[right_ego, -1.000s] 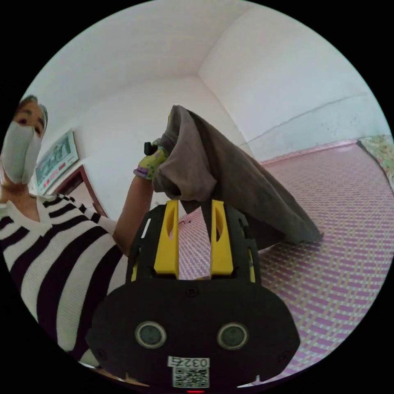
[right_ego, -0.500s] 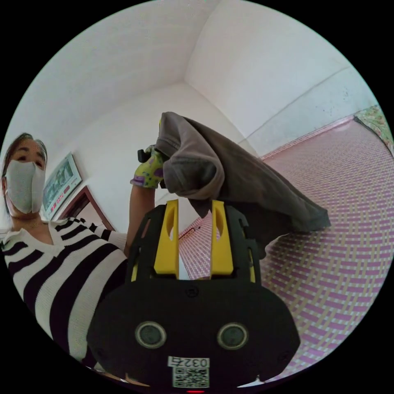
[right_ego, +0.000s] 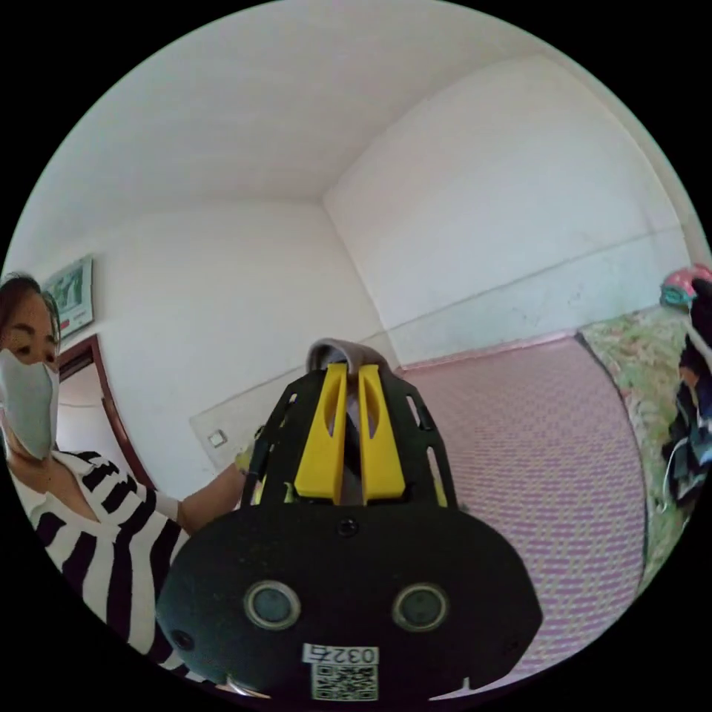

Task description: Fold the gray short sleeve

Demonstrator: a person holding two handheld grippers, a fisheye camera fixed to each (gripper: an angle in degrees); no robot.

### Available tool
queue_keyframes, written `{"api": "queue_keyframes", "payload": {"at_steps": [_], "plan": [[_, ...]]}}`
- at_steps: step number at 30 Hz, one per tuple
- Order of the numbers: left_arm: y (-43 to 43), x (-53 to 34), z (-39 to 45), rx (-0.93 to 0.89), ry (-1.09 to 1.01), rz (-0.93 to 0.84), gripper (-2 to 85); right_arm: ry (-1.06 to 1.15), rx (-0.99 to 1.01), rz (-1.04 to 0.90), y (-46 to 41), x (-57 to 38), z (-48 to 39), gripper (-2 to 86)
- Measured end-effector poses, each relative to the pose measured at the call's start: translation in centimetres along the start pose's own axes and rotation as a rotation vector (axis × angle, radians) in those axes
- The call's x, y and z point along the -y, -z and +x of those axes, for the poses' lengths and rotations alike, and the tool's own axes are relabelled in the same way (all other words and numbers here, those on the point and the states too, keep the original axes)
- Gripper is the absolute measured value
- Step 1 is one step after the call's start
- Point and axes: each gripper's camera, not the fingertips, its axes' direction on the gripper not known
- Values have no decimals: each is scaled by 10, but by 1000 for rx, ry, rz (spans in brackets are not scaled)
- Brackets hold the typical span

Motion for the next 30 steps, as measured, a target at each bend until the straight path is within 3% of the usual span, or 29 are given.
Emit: {"api": "queue_keyframes", "payload": {"at_steps": [3,6,10,16,21,24,27,30], "plan": [[1,-28,-23,152,4,-26,17,89,-48,-43,-26,46,-37,-4],[-8,-62,-29,153,-51,-38,38,167,-126,-97,-58,73,-77,-4],[-52,-107,-21,272,-206,-196,97,239,-122,-95,-79,89,-127,-4],[-122,-155,-20,436,-412,-414,122,270,-23,-43,-57,99,-173,-4],[-166,-171,-9,503,-557,-450,161,270,-21,-9,-28,94,-201,-4],[-198,-181,-1,679,-703,-491,180,265,-28,5,-16,87,-216,-6],[-223,-194,-11,844,-764,-557,162,258,7,22,-5,81,-229,-7],[-212,-203,-13,844,-769,-502,85,269,-6,39,7,75,-243,-9]]}}
